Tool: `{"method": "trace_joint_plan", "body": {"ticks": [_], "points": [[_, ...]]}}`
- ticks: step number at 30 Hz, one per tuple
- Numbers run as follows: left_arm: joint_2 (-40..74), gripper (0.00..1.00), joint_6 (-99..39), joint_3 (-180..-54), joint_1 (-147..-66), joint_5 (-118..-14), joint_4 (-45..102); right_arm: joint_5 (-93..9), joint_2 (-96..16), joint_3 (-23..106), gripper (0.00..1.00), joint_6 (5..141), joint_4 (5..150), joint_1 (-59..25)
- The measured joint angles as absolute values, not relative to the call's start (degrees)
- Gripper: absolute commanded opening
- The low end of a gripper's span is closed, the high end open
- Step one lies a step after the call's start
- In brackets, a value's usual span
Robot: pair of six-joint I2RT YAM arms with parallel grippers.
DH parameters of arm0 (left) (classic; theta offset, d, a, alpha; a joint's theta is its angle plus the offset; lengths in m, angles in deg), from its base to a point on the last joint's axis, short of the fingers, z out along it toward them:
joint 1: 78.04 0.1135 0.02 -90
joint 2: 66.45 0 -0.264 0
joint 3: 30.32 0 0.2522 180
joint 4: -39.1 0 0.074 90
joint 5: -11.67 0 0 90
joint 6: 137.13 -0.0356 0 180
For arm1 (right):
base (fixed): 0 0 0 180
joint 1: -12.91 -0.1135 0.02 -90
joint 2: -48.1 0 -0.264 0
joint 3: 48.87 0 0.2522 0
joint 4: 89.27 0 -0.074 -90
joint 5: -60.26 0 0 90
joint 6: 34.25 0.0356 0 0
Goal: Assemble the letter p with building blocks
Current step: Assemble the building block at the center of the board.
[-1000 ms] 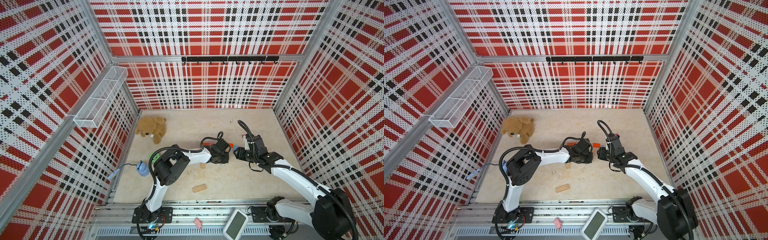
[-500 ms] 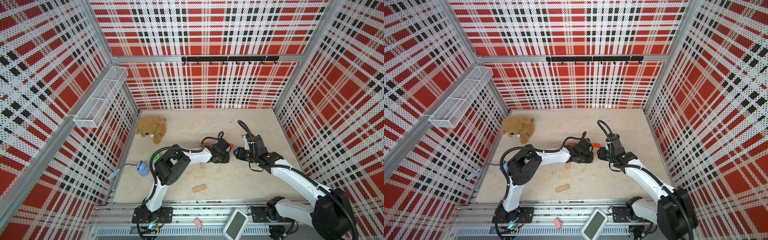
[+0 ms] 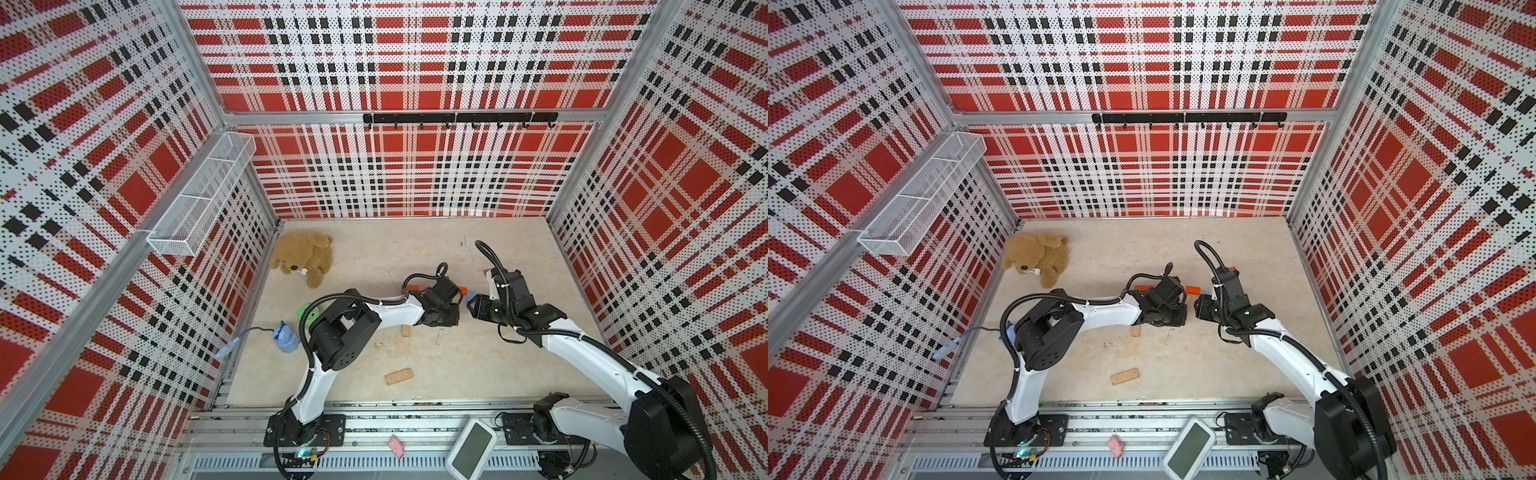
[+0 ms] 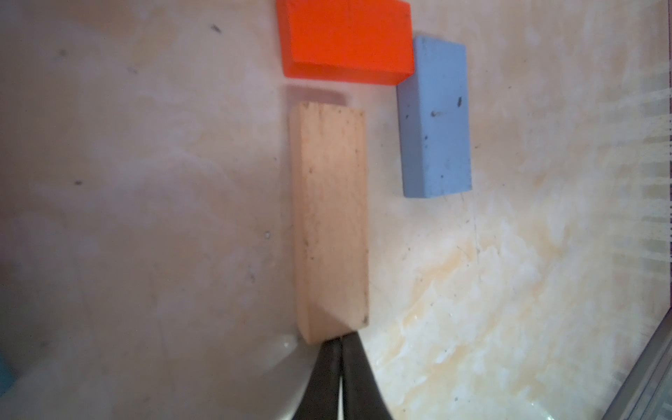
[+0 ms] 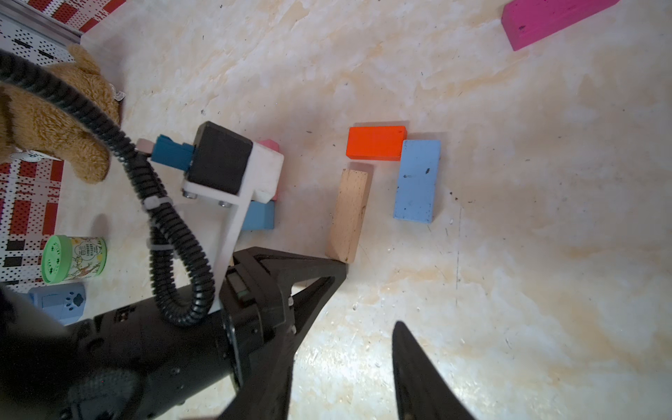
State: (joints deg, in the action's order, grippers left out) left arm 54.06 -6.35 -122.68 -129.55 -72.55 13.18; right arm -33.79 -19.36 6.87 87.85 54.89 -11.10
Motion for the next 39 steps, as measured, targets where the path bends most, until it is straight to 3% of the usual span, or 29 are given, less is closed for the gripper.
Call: {"method": "trace_joint_plan", "body": {"ticks": [19, 25, 29, 36, 39], "points": [[54.0, 0.10, -6.6, -122.7, -130.7, -72.6, 13.2, -33.9, -19.3, 6.9, 0.47, 87.8, 54.9, -11.1], [44.5, 0.13, -6.0, -113.4, -135.4, -72.8, 14.2, -33.0, -19.1, 6.9, 0.52, 87.7, 54.4, -11.0], [31.7, 0.26, -5.2, -104.9, -137.5, -73.6, 14.9, -32.0, -18.5, 6.9, 0.63, 87.1, 53.5, -9.6], [8.0, 0.75, -6.4, -92.4, -135.0, -75.8, 15.2, -25.4, -21.5, 12.7, 0.94, 85.1, 49.3, -6.8], [1.3, 0.93, -8.3, -90.6, -133.2, -76.8, 13.1, -22.7, -26.8, 18.2, 1.00, 83.8, 48.9, -6.0]]}}
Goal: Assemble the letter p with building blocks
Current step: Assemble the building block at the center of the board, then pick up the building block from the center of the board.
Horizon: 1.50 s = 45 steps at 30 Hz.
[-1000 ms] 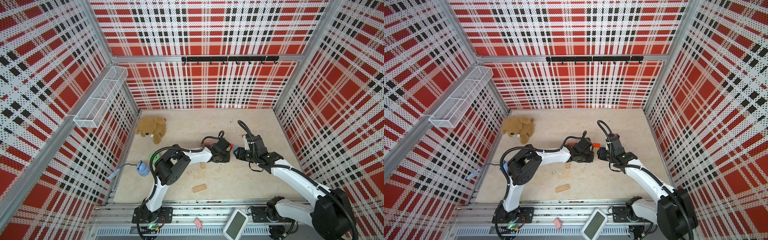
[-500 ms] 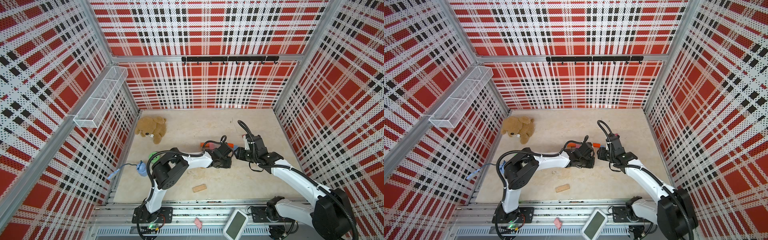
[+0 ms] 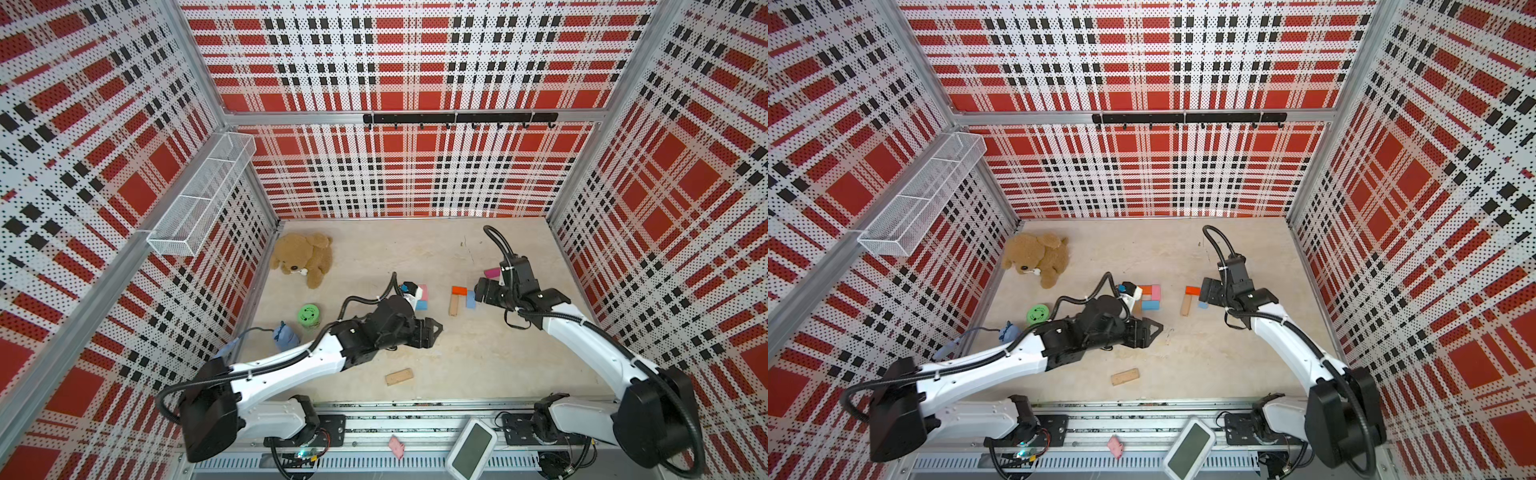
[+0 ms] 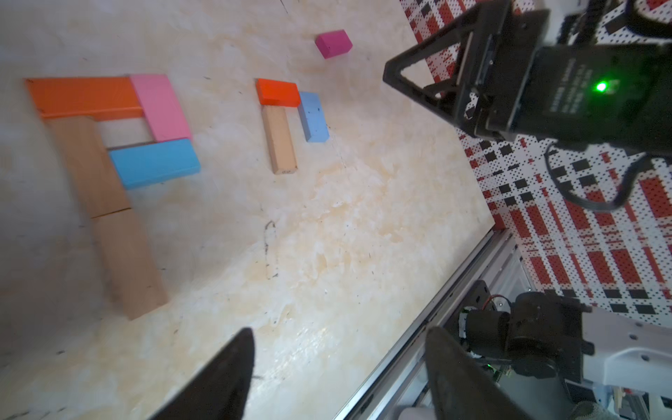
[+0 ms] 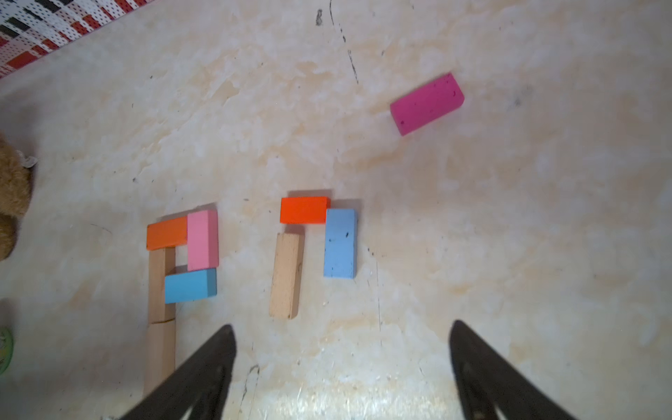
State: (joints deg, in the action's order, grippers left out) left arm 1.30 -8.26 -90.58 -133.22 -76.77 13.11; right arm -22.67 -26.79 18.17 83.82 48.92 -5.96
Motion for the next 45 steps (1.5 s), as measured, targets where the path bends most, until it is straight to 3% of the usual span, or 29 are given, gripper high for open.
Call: {"method": "trace_joint_plan", "body": {"ticks": [1, 7, 14, 24, 35, 45], "points": [[-0.5, 1.00, -8.9, -90.3, -133.2, -77.4, 12.8, -22.5, -28.8, 19.8, 1.00, 83.5, 48.9, -5.3], [-6.4, 0.99, -11.8, -89.2, -135.7, -79.8, 12.7, -24.0, -43.6, 31.4, 1.00, 80.0, 48.5, 2.5], [-2.3, 0.99, -12.7, -85.6, -131.9, -78.0, 14.3, -28.7, -58.4, 45.3, 1.00, 72.8, 48.1, 10.2], [1.2, 0.99, -13.0, -85.6, -131.6, -75.5, 16.1, -37.7, -72.2, 57.8, 1.00, 67.3, 44.2, 11.7], [1.0, 0.99, -12.9, -85.6, -131.6, -75.3, 16.9, -39.4, -74.8, 58.6, 1.00, 66.3, 40.7, 11.6], [0.9, 0.99, -12.9, -85.6, -131.6, -75.1, 17.2, -41.2, -74.8, 56.2, 0.92, 65.2, 40.9, 11.5]]}}
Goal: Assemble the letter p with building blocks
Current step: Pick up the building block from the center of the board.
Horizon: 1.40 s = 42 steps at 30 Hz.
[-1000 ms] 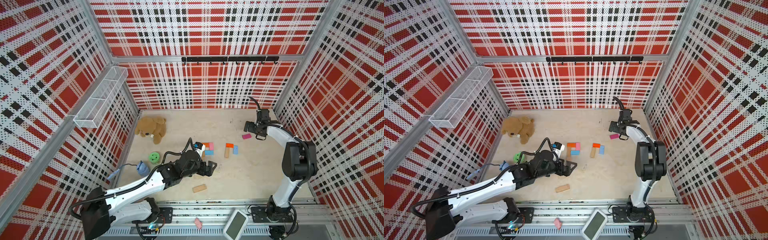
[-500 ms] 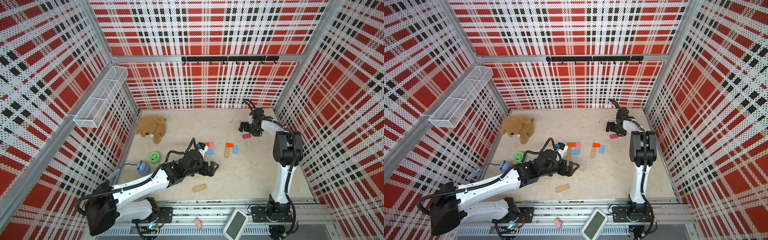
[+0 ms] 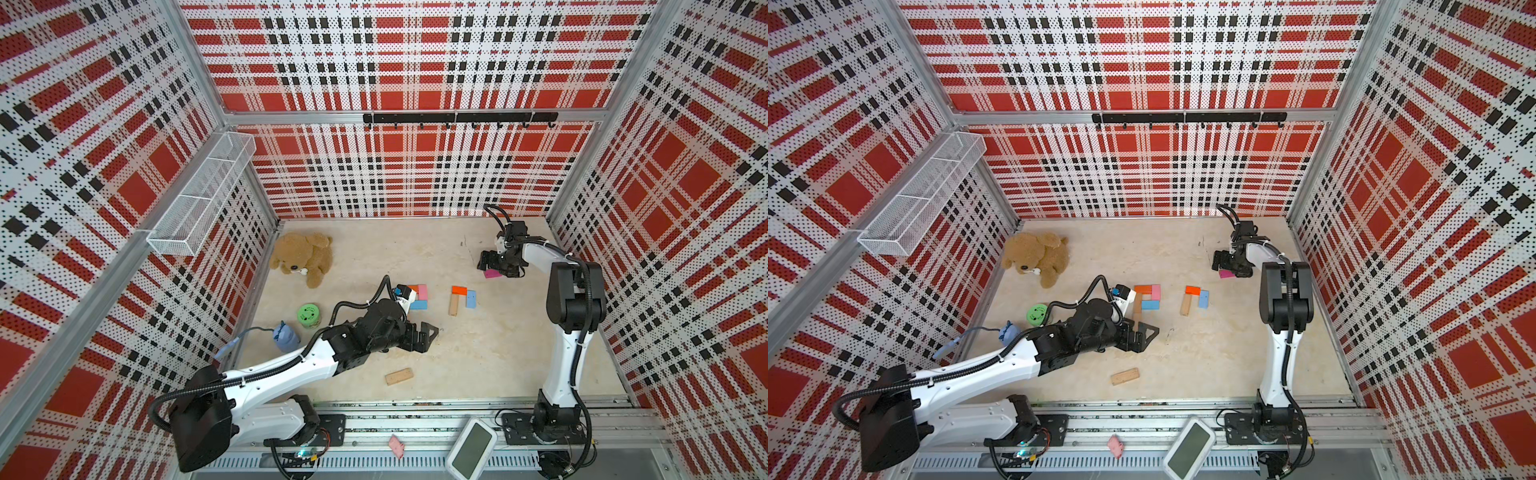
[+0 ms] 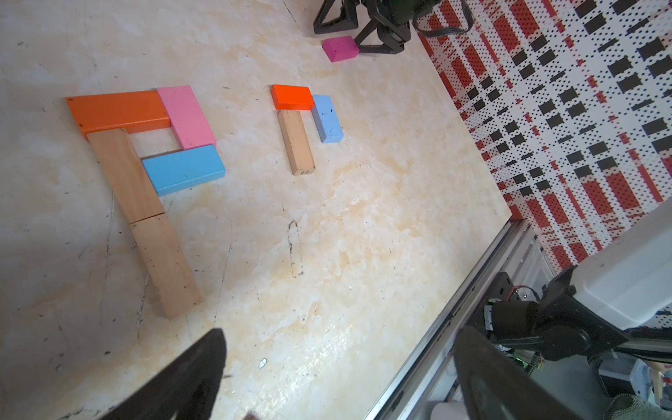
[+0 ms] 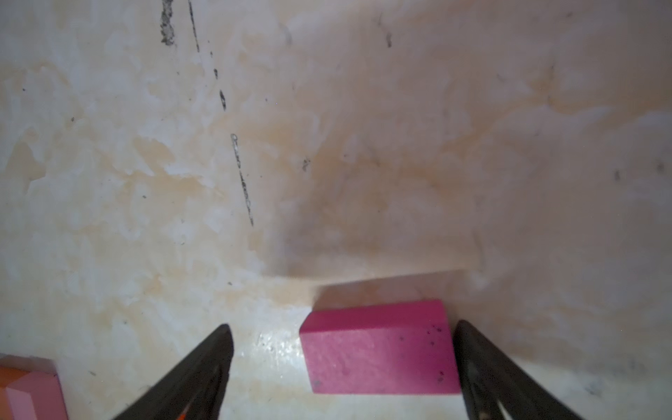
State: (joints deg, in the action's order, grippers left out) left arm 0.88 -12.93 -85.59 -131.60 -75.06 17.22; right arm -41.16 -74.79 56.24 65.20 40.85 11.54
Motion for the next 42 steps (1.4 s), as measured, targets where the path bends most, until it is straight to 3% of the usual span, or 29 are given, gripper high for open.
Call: {"method": "trace_joint_plan", "body": {"ticks": [8, 22, 30, 42], "points": [[0.8, 0.99, -12.9, -85.6, -131.6, -74.9, 17.2, -36.7, -74.8, 56.2, 0.79, 65.2, 40.1, 9.9], [0.8, 1.00, -12.9, -85.6, -131.6, -74.7, 17.3, -29.0, -74.7, 55.2, 0.66, 65.1, 40.2, 8.3], [0.8, 0.99, -12.9, -85.6, -131.6, -74.7, 17.3, -28.0, -72.8, 53.2, 0.46, 66.0, 40.3, 7.6], [-0.8, 1.00, -12.9, -85.4, -131.7, -75.0, 17.2, -27.1, -50.5, 46.2, 0.40, 75.2, 40.9, 2.3]]}}
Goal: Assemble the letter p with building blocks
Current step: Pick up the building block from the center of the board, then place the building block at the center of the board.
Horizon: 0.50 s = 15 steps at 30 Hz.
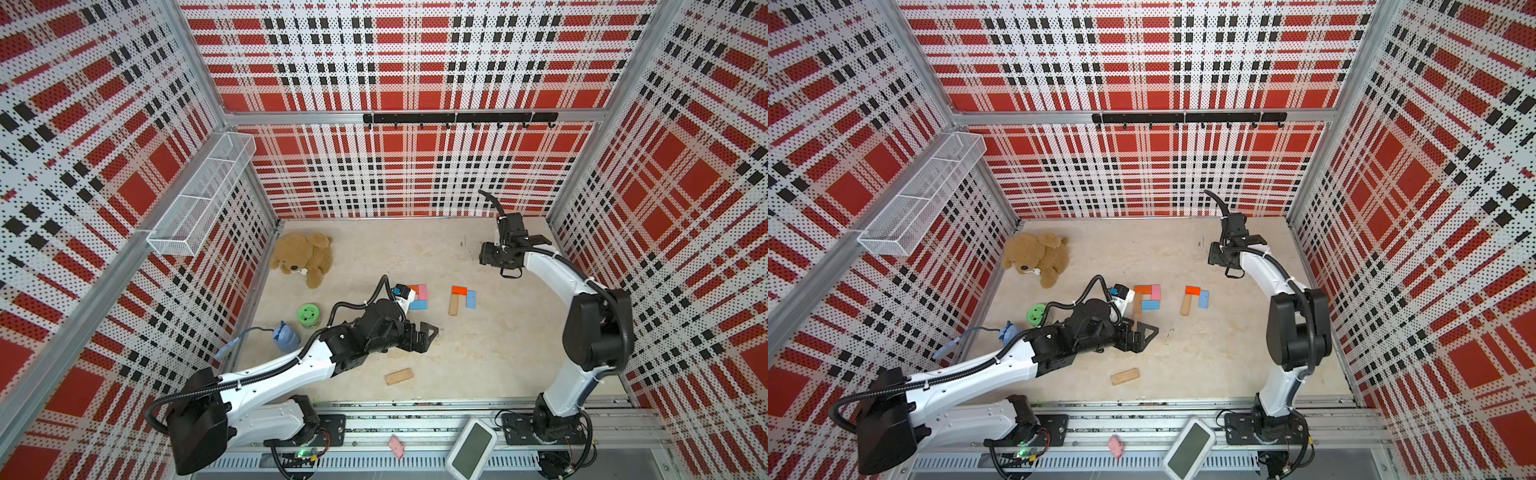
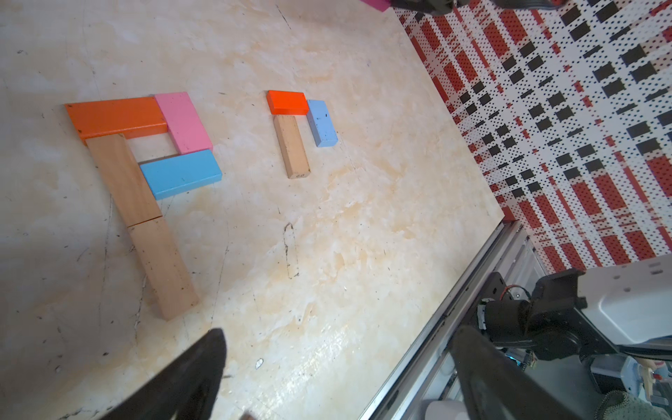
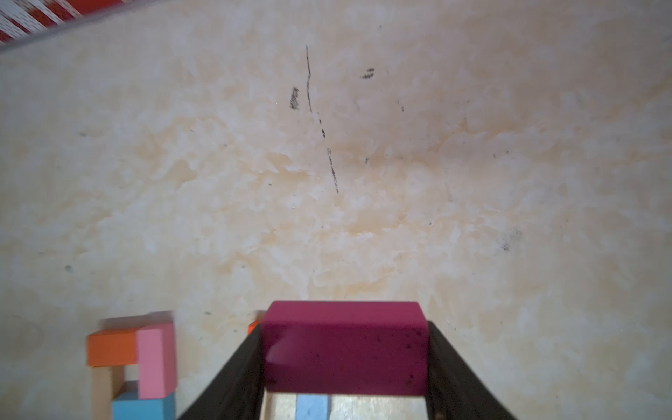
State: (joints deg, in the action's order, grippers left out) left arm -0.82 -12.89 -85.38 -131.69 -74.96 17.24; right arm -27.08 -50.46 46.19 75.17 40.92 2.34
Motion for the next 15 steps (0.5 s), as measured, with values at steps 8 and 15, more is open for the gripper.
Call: {"method": "trace_joint_plan", "body": {"ticks": [8, 15], "points": [[-4.0, 0.99, -12.9, -84.5, -132.9, -77.2, 17.2, -26.0, -32.0, 31.7, 0.40, 80.8, 41.7, -2.8], [-4.2, 0.99, -13.0, -84.5, -133.8, -78.8, 17.2, -26.2, -18.4, 15.7, 0.41, 83.8, 42.2, -6.4]]}}
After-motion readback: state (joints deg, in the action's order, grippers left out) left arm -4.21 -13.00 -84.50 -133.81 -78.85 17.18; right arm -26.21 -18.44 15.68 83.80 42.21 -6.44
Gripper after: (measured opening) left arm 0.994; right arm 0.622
